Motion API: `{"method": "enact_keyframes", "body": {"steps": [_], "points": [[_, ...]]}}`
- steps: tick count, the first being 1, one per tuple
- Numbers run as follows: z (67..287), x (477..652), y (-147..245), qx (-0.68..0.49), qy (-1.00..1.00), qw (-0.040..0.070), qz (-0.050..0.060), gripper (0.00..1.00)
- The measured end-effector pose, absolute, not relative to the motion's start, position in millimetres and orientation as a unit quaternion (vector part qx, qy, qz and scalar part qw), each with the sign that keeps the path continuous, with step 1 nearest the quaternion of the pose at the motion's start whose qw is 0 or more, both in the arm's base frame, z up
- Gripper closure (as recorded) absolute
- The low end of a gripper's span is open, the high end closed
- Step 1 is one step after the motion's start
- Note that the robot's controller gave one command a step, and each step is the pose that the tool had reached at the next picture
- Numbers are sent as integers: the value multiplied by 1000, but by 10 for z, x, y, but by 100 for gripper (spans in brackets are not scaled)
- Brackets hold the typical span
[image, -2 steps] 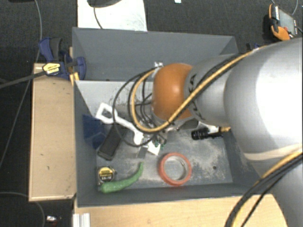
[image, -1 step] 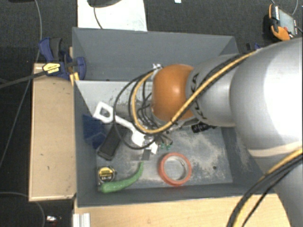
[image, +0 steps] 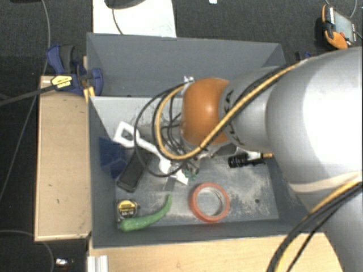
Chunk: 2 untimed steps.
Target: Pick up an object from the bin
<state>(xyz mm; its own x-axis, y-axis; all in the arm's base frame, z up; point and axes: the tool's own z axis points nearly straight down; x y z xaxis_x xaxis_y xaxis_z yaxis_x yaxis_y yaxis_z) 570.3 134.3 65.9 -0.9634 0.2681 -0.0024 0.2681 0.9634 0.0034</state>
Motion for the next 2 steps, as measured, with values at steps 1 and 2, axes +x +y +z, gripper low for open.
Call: {"method": "enact_keyframes", "body": {"steps": [1, 2], "points": [[716, 5707, 1336, 40, 999, 3, 1, 0], [683, 5713, 1339, 118, 993, 3, 2, 100]]}}
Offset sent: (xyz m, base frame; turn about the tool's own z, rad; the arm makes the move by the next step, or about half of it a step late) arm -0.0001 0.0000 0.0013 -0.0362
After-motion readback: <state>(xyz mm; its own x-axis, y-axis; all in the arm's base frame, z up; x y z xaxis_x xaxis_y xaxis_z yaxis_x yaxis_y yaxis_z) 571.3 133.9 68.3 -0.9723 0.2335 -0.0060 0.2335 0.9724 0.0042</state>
